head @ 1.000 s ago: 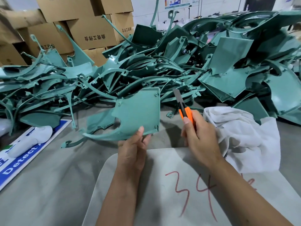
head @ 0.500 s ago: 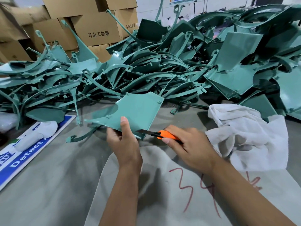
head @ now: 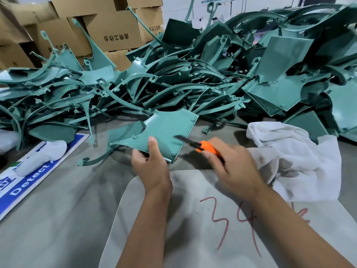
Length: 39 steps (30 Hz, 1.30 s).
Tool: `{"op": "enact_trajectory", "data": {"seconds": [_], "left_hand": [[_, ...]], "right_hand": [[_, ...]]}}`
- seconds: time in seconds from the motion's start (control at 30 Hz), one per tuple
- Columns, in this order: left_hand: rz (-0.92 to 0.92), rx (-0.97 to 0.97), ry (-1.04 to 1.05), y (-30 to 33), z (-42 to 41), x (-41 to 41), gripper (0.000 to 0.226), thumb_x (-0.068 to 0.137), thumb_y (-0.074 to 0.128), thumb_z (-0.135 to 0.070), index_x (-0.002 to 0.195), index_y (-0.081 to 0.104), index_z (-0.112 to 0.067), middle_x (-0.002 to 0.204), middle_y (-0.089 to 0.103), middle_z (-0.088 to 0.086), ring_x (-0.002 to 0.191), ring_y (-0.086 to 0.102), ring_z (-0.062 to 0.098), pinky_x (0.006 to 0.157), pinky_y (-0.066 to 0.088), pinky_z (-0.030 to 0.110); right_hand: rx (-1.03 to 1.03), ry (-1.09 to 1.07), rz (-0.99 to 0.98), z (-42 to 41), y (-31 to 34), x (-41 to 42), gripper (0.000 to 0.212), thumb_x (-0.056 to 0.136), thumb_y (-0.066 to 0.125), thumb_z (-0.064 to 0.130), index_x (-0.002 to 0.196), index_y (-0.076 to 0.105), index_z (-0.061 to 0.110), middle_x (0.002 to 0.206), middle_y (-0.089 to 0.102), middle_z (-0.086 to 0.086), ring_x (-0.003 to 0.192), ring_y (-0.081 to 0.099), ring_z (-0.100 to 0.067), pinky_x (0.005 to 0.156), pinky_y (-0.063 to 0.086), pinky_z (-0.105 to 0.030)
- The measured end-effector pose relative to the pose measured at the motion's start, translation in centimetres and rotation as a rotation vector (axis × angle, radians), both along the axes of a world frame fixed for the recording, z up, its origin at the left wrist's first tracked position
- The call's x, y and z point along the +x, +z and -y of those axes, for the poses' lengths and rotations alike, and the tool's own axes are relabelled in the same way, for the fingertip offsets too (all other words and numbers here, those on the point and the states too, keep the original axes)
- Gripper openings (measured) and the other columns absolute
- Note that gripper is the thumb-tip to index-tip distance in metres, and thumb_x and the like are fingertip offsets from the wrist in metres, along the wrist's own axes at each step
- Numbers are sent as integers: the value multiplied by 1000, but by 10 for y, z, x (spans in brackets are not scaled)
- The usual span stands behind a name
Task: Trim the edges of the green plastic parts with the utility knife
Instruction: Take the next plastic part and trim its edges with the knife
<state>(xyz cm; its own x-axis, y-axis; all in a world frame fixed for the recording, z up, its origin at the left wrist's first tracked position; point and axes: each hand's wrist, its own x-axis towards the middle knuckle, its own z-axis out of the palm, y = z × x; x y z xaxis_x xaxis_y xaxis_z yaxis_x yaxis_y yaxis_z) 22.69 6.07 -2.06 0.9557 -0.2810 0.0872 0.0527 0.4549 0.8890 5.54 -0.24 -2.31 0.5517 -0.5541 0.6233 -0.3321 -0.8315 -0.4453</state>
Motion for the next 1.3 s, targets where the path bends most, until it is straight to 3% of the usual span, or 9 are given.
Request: {"op": "enact_trajectory", "data": {"seconds": [0.1,0.33,0.47,0.67,0.77,0.87,1.03,1.13,1.3], "left_hand": [[-18,5,-18,3,0,-1,8,101,62,-17,96,67,-13,81,77,-10,76,72,7,67,56,19],[-59,-24,-75,5,-3,-4,8,99,62,-18,97,68,-13,86,78,-5,78,73,12,68,57,24],[-81,-75,-62,9,-5,-4,15,100,61,-11,109,66,-1,80,77,-5,69,72,11,54,55,22],[-76,-120,-84,16,-10,-9,7,99,59,-9,96,66,-10,77,76,-5,65,71,10,47,52,22],[-109,-107,-75,18,-10,-10,7,97,61,-10,93,66,-12,76,75,-3,62,70,13,44,50,24],[-168,-100,-67,22,-9,-11,9,95,60,-7,92,67,-13,74,73,-3,58,68,14,44,49,24],[-191,-120,-95,31,-9,-14,28,93,56,-1,120,61,-5,94,71,3,79,70,21,73,59,37],[-226,-114,-107,37,-10,-18,16,91,57,-3,102,55,-15,85,65,3,71,62,22,57,51,29],[-272,-87,-127,44,-9,-19,16,90,55,-4,92,46,-17,92,53,12,58,48,22,46,37,21]], "right_hand": [[-30,138,-57,-12,1,8,22,107,46,45,104,58,26,69,50,13,59,50,-16,52,41,-38],[-20,70,-72,-5,-1,6,28,107,45,45,102,59,21,70,50,11,62,52,-25,55,44,-45],[23,-137,55,5,-3,3,23,110,44,43,101,55,25,62,50,9,54,49,-22,50,34,-37],[148,-472,149,24,-10,-5,20,108,47,41,97,54,25,59,48,4,53,47,-28,51,31,-35],[90,-344,225,19,-4,-8,22,109,45,40,92,50,27,59,46,8,51,45,-10,49,30,-28],[5,-33,187,0,0,0,20,109,47,37,98,56,24,68,48,13,57,48,-12,53,40,-35],[-20,169,75,-20,-2,16,28,108,47,40,104,61,16,79,57,8,68,54,-20,61,45,-42],[-10,224,65,-23,-2,18,29,109,44,41,105,58,17,81,57,7,71,54,-19,62,45,-41],[-14,191,112,-22,-6,20,21,109,45,38,109,55,20,85,49,17,71,44,-3,64,35,-19]]}}
